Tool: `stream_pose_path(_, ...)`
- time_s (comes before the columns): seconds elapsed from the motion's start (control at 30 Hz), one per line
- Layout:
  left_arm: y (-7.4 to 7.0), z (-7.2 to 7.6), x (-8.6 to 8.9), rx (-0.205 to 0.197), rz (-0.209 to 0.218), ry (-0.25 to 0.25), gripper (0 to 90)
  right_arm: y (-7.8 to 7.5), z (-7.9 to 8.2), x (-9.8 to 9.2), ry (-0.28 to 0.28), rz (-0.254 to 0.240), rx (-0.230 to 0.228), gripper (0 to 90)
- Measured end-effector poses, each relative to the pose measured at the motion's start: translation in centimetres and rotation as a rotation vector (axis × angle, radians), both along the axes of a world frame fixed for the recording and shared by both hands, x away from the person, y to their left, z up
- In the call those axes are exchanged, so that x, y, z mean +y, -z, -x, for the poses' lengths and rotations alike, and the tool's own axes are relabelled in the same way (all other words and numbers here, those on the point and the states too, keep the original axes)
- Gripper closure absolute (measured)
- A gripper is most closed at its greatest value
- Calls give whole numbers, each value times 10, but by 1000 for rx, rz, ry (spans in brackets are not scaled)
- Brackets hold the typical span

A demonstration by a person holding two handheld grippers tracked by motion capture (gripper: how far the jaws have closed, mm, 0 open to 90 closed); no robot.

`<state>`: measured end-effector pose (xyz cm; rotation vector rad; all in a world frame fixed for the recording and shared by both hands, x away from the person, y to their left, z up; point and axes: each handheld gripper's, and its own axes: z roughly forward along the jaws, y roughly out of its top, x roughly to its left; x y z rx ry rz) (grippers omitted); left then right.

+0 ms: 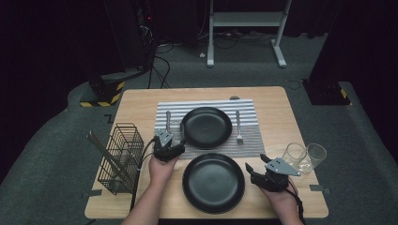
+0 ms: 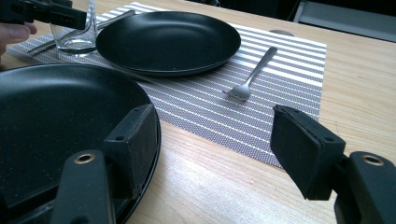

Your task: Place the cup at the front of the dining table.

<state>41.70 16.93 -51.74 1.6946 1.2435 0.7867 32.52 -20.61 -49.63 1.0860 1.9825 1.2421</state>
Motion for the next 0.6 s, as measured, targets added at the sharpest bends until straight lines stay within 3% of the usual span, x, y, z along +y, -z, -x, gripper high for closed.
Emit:
stream_pose_path(0.17, 3, 3, 2, -4, 23, -4, 310, 1, 0, 0, 2, -3, 4, 314)
stream_pose_path(0.6, 7, 4, 1, 15, 21, -4, 304, 4, 0, 2, 3, 6, 16, 314)
